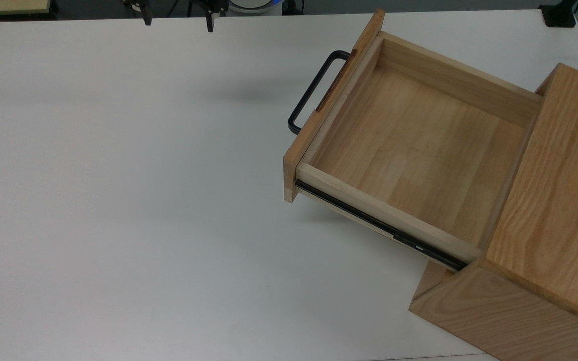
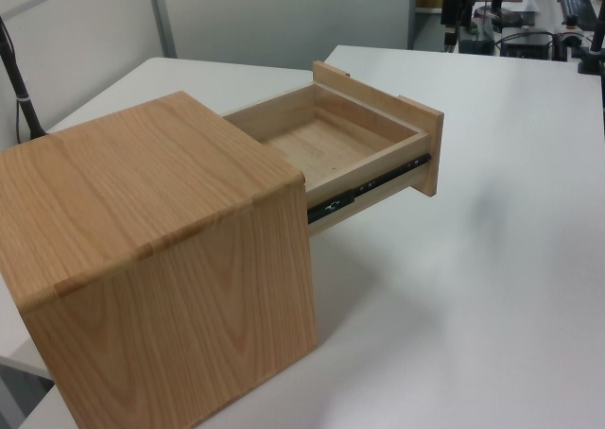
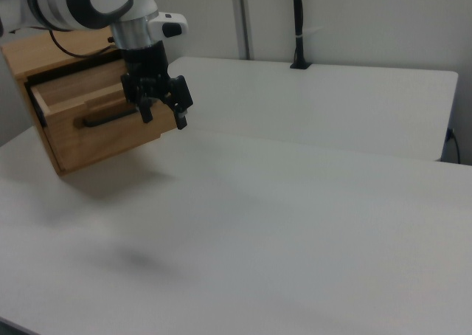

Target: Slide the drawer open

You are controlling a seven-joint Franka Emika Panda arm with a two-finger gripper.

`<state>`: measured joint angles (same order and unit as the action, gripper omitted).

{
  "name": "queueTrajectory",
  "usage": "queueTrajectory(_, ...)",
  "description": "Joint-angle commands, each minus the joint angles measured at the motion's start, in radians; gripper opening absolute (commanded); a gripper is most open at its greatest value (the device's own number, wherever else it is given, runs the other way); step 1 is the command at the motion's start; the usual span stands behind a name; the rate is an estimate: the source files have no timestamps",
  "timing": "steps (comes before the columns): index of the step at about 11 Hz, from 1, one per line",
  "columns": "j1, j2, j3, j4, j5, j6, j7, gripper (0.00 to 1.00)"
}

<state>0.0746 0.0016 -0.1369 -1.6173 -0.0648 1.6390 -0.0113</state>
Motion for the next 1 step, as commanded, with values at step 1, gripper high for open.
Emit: queueTrajectory(1, -0.009, -0.009, 0.002, 0.004, -0.018, -0.044, -0.015, 1.0)
